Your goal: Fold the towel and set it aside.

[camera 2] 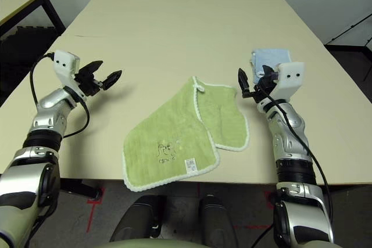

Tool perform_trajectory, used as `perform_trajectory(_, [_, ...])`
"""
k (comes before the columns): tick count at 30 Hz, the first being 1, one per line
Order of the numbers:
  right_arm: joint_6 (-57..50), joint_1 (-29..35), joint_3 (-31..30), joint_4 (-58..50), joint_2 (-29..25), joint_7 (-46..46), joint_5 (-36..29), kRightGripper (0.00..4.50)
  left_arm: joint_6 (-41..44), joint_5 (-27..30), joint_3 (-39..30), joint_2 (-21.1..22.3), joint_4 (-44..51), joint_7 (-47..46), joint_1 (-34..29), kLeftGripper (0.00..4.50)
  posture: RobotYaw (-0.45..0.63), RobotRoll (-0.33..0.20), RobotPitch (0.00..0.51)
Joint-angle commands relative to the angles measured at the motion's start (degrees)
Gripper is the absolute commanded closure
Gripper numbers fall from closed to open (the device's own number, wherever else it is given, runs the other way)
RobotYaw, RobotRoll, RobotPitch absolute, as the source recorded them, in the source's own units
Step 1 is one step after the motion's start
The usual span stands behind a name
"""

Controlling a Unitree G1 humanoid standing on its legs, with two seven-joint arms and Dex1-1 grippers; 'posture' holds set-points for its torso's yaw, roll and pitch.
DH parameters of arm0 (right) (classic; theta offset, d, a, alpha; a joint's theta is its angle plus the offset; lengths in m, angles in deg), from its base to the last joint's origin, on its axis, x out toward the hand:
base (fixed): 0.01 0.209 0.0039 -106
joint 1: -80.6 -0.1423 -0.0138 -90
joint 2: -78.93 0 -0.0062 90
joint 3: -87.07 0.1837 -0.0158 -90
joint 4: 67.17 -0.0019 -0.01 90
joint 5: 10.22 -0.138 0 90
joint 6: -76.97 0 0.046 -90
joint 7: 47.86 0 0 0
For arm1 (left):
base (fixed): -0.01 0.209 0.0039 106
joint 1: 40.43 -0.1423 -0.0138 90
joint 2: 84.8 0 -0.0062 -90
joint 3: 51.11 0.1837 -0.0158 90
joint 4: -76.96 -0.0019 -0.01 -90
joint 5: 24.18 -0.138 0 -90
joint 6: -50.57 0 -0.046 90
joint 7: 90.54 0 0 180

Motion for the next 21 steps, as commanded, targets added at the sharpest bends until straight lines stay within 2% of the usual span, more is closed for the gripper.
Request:
perform_trajectory(1, [-5.03, -0.43, -0.37, -2.02, -3.17, 4.90, -2.51, 0.00, 2.42, 0.04, 2.96, 2.35, 5.24, 8.34, -0.52, 0.05, 0.07, 0.000, 0.079])
perform_trajectory(7, [-21.67, -9.42, -5.76, 5.98, -13.03, 15.84, -1.74, 0.00, 0.88, -0.66, 4.05, 2.45, 7.01, 10.43, -0.17, 0.05, 0.09, 0.000, 0.094])
perform_trajectory(9, [-25.40, -14.18, -8.95, 10.27, -15.43, 18.68, 0.65, 0.00, 0.89, -0.55, 4.13, 2.39, 7.61, 10.39, -0.91, 0.05, 0.09, 0.000, 0.099])
perform_trajectory(11, [-28.16, -22.07, -12.35, 18.05, -17.08, 20.78, 3.82, 0.00, 1.86, -0.11, 3.98, 2.36, 8.36, 10.44, -1.78, 0.05, 0.10, 0.000, 0.103])
perform_trajectory(16, [-23.87, -34.41, -21.82, 34.87, -17.71, 27.45, 13.85, 0.00, 5.06, 0.44, 3.74, 2.00, 10.04, 9.52, -2.90, 0.05, 0.11, 0.000, 0.108])
perform_trajectory(21, [-19.01, -38.96, -24.48, 44.75, -14.97, 29.27, 18.82, 0.00, 5.94, 1.00, 2.92, 0.68, 11.61, 6.40, -3.70, 0.05, 0.13, 0.000, 0.111])
